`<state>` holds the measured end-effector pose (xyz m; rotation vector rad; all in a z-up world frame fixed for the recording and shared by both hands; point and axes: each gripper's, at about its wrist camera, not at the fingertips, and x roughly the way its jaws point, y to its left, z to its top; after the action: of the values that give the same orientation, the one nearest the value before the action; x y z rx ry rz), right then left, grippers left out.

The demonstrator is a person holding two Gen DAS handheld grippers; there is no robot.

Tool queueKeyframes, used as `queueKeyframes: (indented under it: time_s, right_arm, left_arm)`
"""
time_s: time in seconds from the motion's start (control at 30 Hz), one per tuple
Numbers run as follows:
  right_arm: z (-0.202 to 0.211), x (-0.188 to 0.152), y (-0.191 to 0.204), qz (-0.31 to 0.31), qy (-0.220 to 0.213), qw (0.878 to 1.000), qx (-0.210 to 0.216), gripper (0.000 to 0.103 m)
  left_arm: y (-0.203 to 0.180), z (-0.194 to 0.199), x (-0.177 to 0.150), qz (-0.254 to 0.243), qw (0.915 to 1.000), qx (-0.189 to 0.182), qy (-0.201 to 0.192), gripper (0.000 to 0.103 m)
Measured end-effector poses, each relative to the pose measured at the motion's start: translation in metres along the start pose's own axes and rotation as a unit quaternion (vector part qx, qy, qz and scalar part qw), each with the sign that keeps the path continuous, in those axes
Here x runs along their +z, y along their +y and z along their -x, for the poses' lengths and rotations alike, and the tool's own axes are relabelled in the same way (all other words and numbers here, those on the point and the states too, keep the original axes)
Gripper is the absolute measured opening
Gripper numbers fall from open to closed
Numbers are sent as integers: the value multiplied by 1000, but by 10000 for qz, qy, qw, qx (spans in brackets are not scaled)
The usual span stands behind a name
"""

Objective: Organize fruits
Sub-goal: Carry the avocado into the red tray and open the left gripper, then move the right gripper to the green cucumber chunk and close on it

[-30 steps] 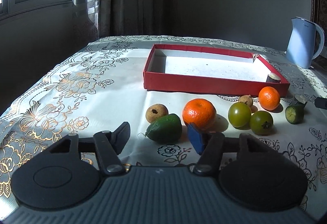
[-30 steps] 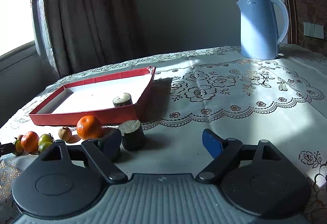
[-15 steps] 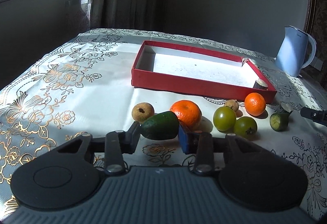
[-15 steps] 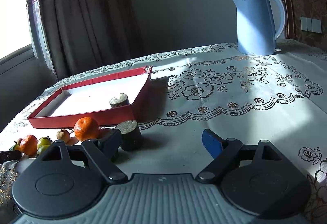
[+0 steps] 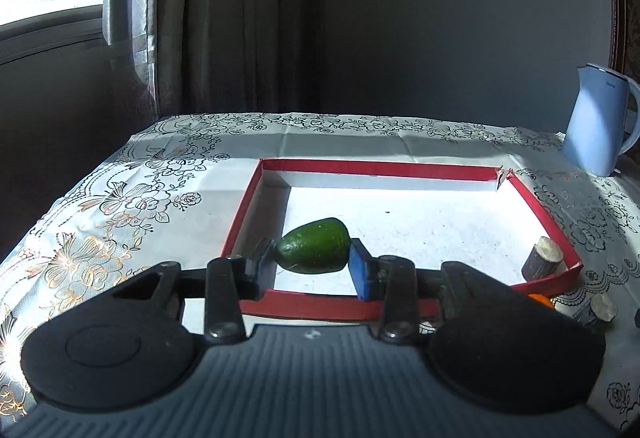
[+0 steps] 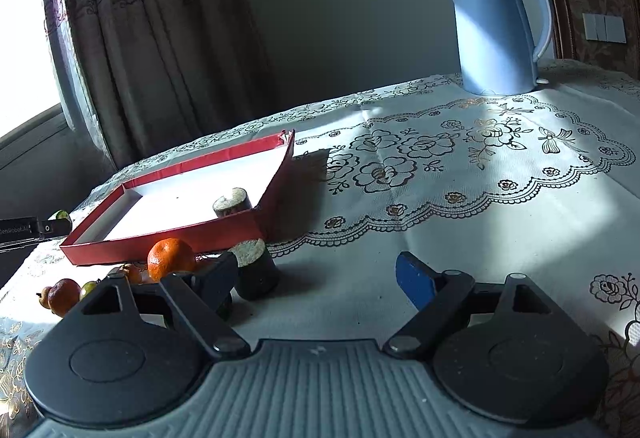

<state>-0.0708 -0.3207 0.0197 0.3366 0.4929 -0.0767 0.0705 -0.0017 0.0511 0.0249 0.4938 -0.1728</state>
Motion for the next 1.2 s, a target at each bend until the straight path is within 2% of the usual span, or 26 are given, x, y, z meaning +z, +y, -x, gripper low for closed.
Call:
queueKeyframes:
  time_s: [0.13,0.2,0.23,0.27,0.3,0.4,0.47,0.67,0.8,0.9,1.03,1.2]
  right_arm:
    - [-2,0,-2,-70,59,9999,46,87]
    - [-3,1,-3,-109,85,9999,67,87]
    - [-3,1,-4,-125,95,9999,71,87]
    - [-4,1,-4,-142,106,9998,70,87]
    - [-4,1,-4,-150,115,9998,74,87]
    - [-4,1,-4,-157,121,9998,88,87]
    - [-3,0,-4,-151,90,9998,90,87]
    - [5,-1,6,183,-148,9996,141,87]
    - [13,-7,29,708,-283,9969,178,87]
    - [13,-13,49,892,-146,9953,335,87]
    - [12,-21,72,1281,-118,9913,262,87]
    - [6,-25,90,1476,62,9887,239,87]
  left_arm:
    - [10,-23,0,307,9994,35,155,39]
    - [15,-21,-3,392,9990,179,106,61]
    - [17,-16,-5,406,9989,249,30,84]
    - [18,-10,-7,405,9987,302,-47,95]
    - [19,0,-10,367,9986,332,-160,96]
    - [21,23,-16,295,9990,314,-152,97]
    - [23,41,-25,328,9989,259,-201,103]
    - [30,84,-58,348,9993,108,2,103]
    - [27,88,-80,149,9989,204,387,103]
    - [24,84,-91,30,9979,229,599,103]
    - [24,82,-100,44,9980,219,590,103]
    - [27,80,-100,158,9980,166,585,103]
